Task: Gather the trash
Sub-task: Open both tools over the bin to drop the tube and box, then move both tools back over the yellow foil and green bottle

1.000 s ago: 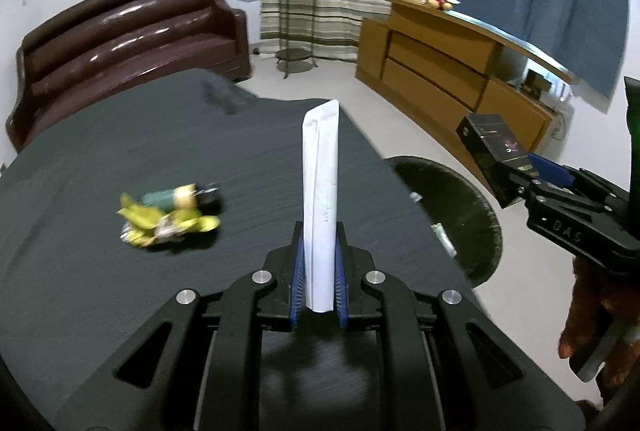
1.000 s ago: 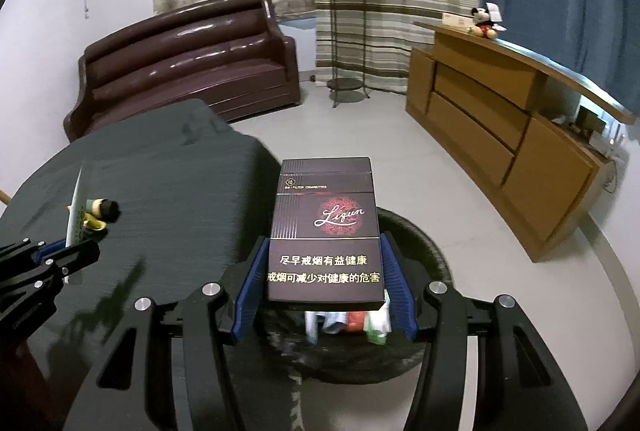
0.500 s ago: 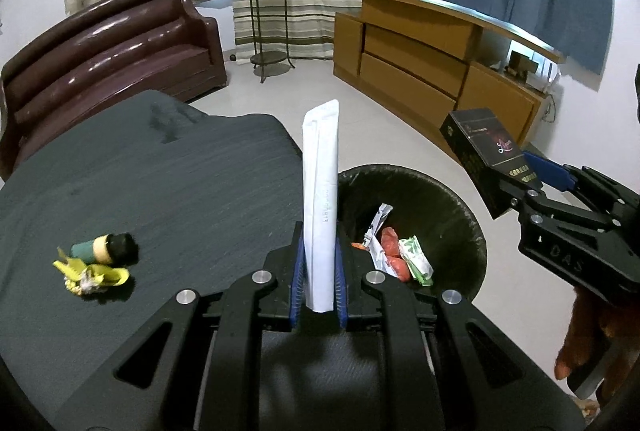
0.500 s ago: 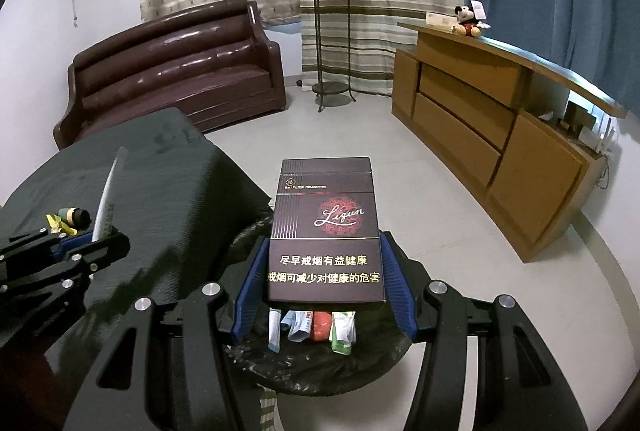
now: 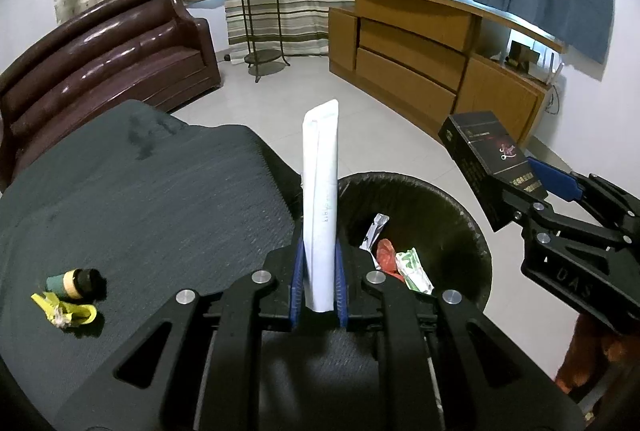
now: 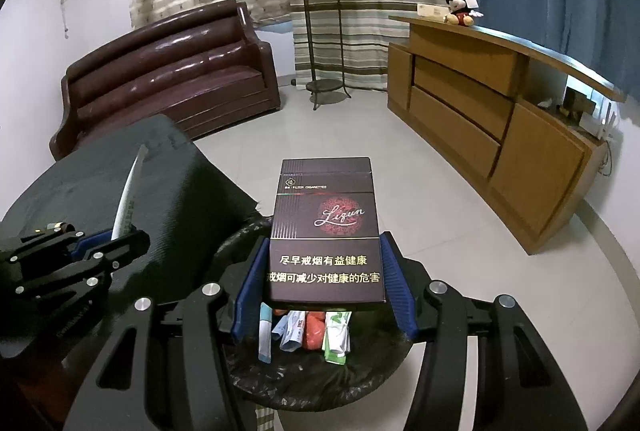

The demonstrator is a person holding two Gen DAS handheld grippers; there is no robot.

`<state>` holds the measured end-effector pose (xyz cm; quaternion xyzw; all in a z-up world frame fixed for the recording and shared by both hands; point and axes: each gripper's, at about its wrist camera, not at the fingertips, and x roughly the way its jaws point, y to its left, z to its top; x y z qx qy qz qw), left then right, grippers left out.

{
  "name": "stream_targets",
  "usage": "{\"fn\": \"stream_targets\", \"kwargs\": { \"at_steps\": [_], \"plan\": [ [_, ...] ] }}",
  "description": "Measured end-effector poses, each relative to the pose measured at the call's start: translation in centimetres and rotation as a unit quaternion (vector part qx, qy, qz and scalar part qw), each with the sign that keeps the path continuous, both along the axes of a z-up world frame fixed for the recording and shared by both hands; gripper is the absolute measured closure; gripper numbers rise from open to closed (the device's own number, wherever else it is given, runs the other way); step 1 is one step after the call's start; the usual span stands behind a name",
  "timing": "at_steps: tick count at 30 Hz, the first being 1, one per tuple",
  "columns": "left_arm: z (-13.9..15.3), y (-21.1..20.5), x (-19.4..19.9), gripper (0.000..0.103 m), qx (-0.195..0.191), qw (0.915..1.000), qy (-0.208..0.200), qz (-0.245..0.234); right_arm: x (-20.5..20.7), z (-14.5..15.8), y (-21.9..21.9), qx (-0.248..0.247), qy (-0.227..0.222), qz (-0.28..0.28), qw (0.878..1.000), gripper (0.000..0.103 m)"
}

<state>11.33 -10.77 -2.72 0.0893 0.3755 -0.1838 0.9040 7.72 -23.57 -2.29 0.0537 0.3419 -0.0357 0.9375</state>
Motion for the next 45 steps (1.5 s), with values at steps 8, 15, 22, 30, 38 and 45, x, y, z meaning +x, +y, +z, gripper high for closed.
{"fn": "stream_targets", "kwargs": {
  "at_steps": [8, 15, 22, 30, 38, 45],
  "plan": [
    [-0.5, -0.7, 0.8, 0.079, 0.014, 0.9999, 0.009, -0.003, 0.6, -0.8, -0.4, 0.014, 0.007, 0.001, 1.000, 0.040],
    [-0.3, -0.7, 1.1, 0.059, 0.006, 0.9999, 0.010, 0.008, 0.6, -0.8, -0.9, 0.023, 0.009, -0.007, 1.000, 0.039],
    [0.6, 0.5, 0.7, 0.052, -0.003, 0.9997, 0.003, 0.022, 0.5, -0.3, -0.4, 0.026, 0.003, -0.004, 1.000, 0.039],
    [1.0, 4.2, -0.2, 0.051, -0.001, 0.9981, 0.005, 0.061, 0.6, -0.1, 1.3, 0.030, 0.004, 0.021, 0.999, 0.039],
    [1.0, 9.1, -0.6, 0.051, 0.008, 0.9932, 0.009, 0.116, 0.8, 0.1, 4.6, 0.030, 0.006, 0.056, 0.998, 0.039],
    [1.1, 12.6, -0.8, 0.051, 0.010, 0.9876, 0.010, 0.156, 0.9, 0.6, 6.7, 0.029, 0.002, 0.074, 0.997, 0.038]
  ]
}}
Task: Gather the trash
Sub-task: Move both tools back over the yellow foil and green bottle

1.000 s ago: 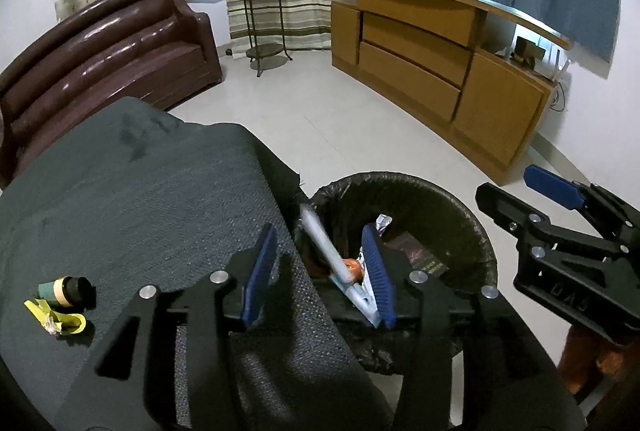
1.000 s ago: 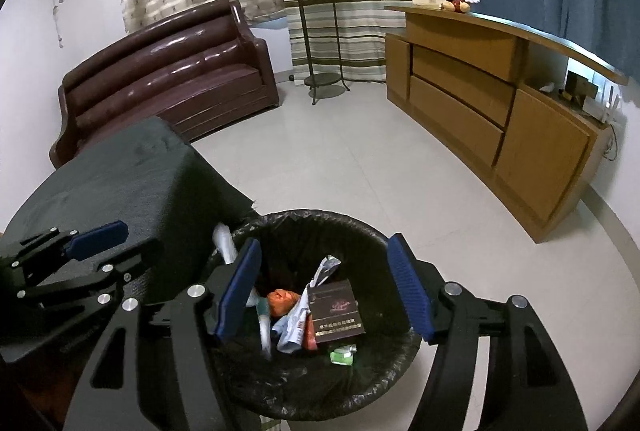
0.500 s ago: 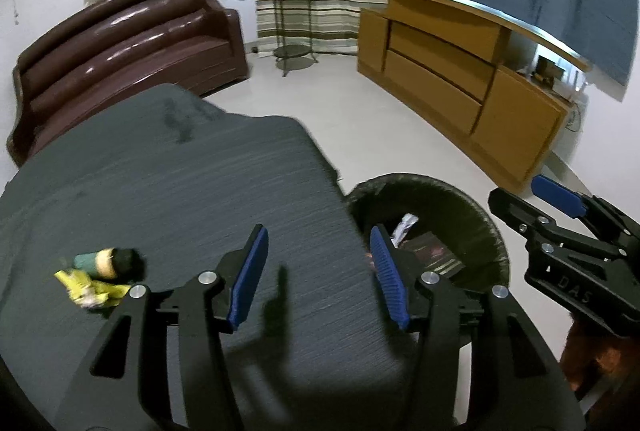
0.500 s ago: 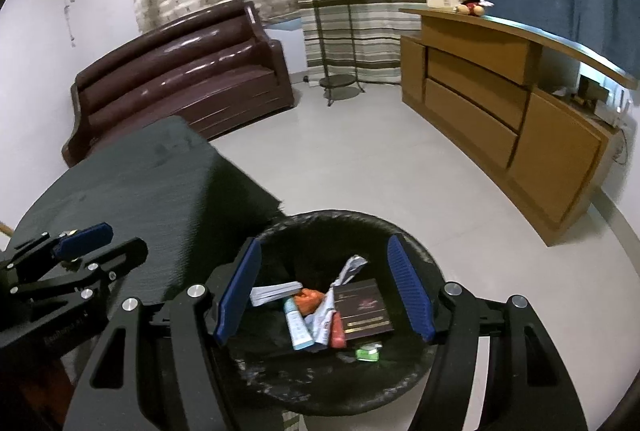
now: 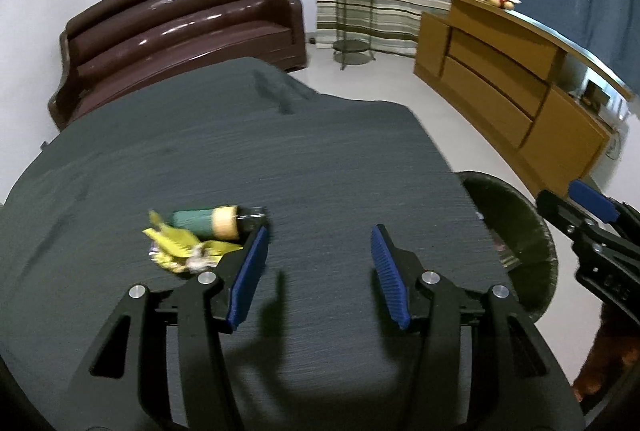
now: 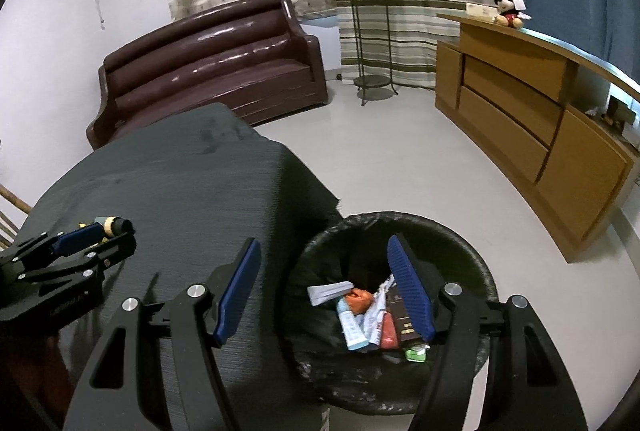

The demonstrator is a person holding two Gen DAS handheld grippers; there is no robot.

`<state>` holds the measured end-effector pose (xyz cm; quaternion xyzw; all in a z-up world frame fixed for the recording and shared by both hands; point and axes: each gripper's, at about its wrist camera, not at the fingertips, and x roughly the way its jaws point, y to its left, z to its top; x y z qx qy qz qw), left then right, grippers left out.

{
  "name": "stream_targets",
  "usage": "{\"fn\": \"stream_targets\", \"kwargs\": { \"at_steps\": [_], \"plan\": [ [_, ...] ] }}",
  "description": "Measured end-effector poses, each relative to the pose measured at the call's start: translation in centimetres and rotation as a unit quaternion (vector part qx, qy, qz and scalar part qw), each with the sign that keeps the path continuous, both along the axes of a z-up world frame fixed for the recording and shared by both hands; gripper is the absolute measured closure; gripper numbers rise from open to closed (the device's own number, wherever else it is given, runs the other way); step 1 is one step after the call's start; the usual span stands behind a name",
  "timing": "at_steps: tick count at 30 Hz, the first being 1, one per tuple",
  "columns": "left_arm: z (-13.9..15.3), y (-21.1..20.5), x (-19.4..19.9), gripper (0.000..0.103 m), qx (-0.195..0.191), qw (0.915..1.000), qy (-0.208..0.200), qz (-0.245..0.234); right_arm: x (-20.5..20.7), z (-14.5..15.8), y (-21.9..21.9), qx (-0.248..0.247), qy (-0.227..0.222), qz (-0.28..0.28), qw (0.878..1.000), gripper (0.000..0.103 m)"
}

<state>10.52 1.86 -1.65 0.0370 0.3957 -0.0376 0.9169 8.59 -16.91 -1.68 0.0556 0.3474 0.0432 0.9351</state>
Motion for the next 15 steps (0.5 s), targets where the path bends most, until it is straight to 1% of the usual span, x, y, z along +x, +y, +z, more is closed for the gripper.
{"fn": "stream_targets", "kwargs": {
  "at_steps": [8, 11, 15],
  "plan": [
    [-0.8, 2.7, 0.9, 0.050, 0.010, 0.9990, 0.016, 0.041, 0.0, -0.1, 1.4, 0.005, 0.005, 0.010, 1.000, 0.038],
    [-0.9, 3.4, 1.0, 0.050, 0.016, 0.9986, 0.016, 0.047, 0.1, -0.3, 1.6, 0.007, 0.008, 0.013, 1.000, 0.038],
    [-0.8, 3.9, 0.8, 0.050, 0.012, 0.9984, 0.018, 0.052, 0.2, -0.4, 1.7, 0.009, 0.011, 0.016, 1.000, 0.038]
  ]
}}
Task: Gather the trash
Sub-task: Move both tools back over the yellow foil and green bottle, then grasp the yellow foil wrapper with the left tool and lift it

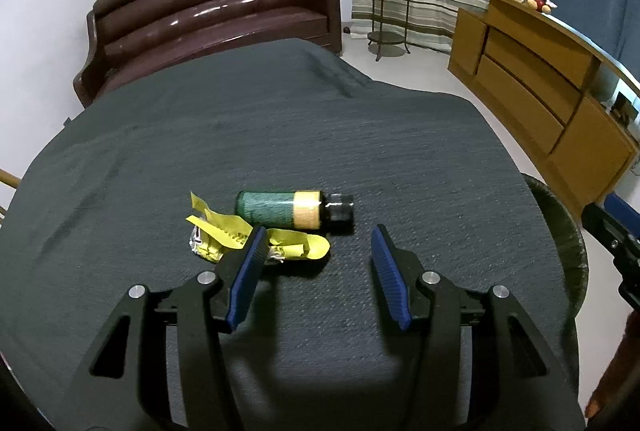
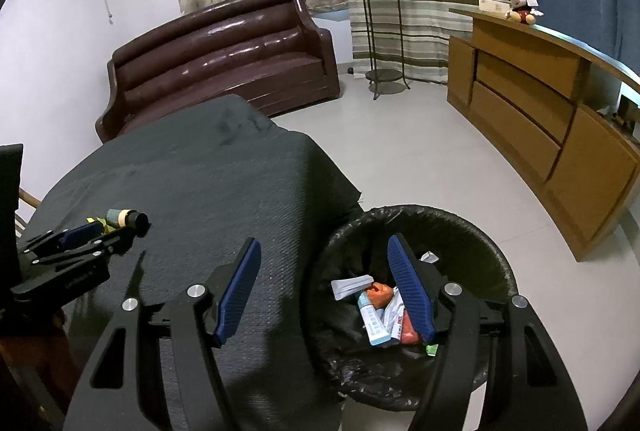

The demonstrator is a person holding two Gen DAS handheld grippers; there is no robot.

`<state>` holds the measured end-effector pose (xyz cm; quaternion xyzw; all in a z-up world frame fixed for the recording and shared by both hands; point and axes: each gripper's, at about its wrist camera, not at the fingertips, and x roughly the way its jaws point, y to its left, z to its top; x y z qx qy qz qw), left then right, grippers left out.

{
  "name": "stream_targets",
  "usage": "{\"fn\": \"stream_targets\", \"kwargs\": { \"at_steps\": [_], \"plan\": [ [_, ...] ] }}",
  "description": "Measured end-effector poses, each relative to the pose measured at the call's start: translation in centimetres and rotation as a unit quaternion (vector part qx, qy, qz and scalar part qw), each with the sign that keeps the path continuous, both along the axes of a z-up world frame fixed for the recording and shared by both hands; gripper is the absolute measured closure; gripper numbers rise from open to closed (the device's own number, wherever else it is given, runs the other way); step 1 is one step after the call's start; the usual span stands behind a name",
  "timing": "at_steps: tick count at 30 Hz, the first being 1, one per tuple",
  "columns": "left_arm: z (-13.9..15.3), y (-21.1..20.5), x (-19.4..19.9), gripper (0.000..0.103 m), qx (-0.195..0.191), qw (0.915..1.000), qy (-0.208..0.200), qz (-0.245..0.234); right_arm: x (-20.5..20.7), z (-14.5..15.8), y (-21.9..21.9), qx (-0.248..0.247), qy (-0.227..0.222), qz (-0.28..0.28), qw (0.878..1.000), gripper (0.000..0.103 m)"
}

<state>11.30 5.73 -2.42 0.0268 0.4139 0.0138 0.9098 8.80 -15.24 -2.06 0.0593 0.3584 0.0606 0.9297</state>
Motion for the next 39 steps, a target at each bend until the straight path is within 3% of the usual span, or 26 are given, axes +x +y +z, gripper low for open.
{"fn": "stream_targets", "kwargs": {
  "at_steps": [16, 21, 25, 32, 39],
  "plan": [
    [-0.5, 4.1, -2.4, 0.050, -0.010, 0.9991, 0.016, 0.038, 0.1, 0.0, 1.5, 0.004, 0.004, 0.019, 1.000, 0.038],
    [-0.3, 5.1, -2.8, 0.050, -0.036, 0.9980, 0.024, 0.046, 0.0, 0.1, 2.4, 0.002, 0.003, 0.026, 1.000, 0.038],
    [0.3, 4.8, -2.8, 0.042, -0.049, 0.9980, 0.014, 0.037, 0.0, 0.2, 2.9, 0.001, 0.002, 0.029, 1.000, 0.038],
    [-1.0, 5.0, -0.4, 0.042, -0.029, 0.9981, 0.024, 0.049, 0.0, 0.2, 3.2, 0.002, 0.004, 0.031, 1.000, 0.038],
    [-1.4, 7.2, -1.0, 0.048, -0.058, 0.9956, 0.044, 0.058, 0.2, -0.2, 3.6, 0.003, 0.010, 0.040, 0.999, 0.038]
  ]
}}
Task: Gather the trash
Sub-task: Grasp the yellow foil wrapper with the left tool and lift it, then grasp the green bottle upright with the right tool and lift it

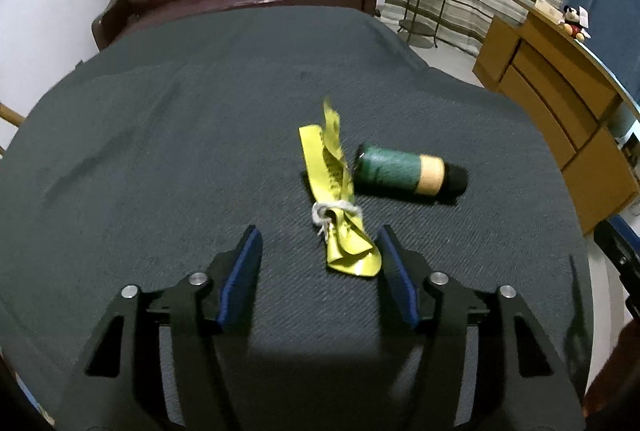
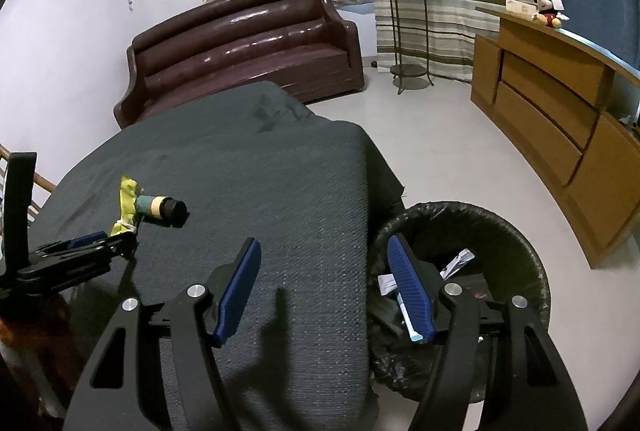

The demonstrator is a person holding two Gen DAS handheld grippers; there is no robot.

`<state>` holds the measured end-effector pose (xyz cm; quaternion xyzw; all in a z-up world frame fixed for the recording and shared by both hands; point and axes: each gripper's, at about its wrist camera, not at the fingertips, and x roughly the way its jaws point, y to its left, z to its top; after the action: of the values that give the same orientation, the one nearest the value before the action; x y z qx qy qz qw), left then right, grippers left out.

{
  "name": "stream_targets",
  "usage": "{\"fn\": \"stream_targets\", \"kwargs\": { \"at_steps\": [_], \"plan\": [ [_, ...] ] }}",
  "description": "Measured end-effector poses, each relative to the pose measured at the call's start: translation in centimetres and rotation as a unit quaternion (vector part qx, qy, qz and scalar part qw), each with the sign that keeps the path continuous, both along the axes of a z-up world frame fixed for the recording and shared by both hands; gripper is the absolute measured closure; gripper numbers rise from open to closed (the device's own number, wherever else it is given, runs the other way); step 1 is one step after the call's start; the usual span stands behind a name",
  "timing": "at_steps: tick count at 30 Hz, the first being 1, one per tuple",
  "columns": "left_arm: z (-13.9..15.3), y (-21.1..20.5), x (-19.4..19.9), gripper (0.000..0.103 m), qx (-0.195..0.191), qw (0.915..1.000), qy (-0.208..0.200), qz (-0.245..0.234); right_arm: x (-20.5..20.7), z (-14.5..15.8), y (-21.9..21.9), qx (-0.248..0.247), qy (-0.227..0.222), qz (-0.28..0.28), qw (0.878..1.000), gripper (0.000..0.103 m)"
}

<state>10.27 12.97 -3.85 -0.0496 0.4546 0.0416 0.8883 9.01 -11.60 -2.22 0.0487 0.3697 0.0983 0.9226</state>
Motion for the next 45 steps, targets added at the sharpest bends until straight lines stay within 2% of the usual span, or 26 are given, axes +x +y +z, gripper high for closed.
{"fn": "stream_targets", "kwargs": {
  "at_steps": [6, 8, 12, 15, 16, 17, 19, 21, 22, 25, 45],
  "plan": [
    [0.2, 0.9, -0.9, 0.049, 0.004, 1.0000, 0.003, -0.004, 0.2, 0.1, 0.3, 0.000, 0.002, 0.005, 1.000, 0.038],
    [0.7, 0.7, -0.7, 0.046, 0.002, 0.9999, -0.007, -0.011, 0.3, 0.1, 0.7, 0.000, 0.001, 0.008, 1.000, 0.038],
    [1.2, 0.3, 0.5, 0.043, 0.018, 0.9992, -0.026, -0.025, 0.5, 0.4, 1.7, -0.003, -0.001, 0.019, 1.000, 0.038],
    [0.6, 0.5, 1.8, 0.043, 0.020, 0.9991, -0.014, -0.034, 0.8, 0.7, 2.6, -0.006, -0.004, 0.028, 1.000, 0.038],
    [0.4, 0.5, 2.1, 0.046, 0.019, 0.9991, -0.010, -0.035, 0.9, 0.8, 2.9, -0.008, -0.005, 0.031, 0.999, 0.038],
    [0.2, 0.6, 2.3, 0.054, 0.017, 0.9991, -0.006, -0.037, 1.0, 0.8, 3.1, -0.010, -0.006, 0.034, 0.999, 0.038],
    [-0.1, 0.8, 2.5, 0.058, 0.012, 0.9989, -0.002, -0.046, 1.2, 0.9, 3.7, -0.013, -0.006, 0.039, 0.999, 0.038],
    [0.0, 0.7, 2.4, 0.068, 0.018, 0.9981, -0.008, -0.059, 1.5, 0.8, 4.3, -0.016, -0.005, 0.045, 0.999, 0.038],
    [-0.1, 0.7, 2.3, 0.077, 0.016, 0.9977, -0.011, -0.066, 1.6, 0.8, 4.6, -0.017, -0.005, 0.048, 0.999, 0.038],
    [-0.1, 1.3, 1.9, 0.080, 0.007, 0.9975, -0.013, -0.069, 2.1, 0.7, 5.8, -0.019, -0.003, 0.059, 0.998, 0.038],
    [1.9, 11.9, -3.7, 0.080, -0.004, 0.9987, -0.036, 0.035, 4.5, 0.2, 14.3, -0.052, 0.007, 0.161, 0.986, 0.038]
  ]
}}
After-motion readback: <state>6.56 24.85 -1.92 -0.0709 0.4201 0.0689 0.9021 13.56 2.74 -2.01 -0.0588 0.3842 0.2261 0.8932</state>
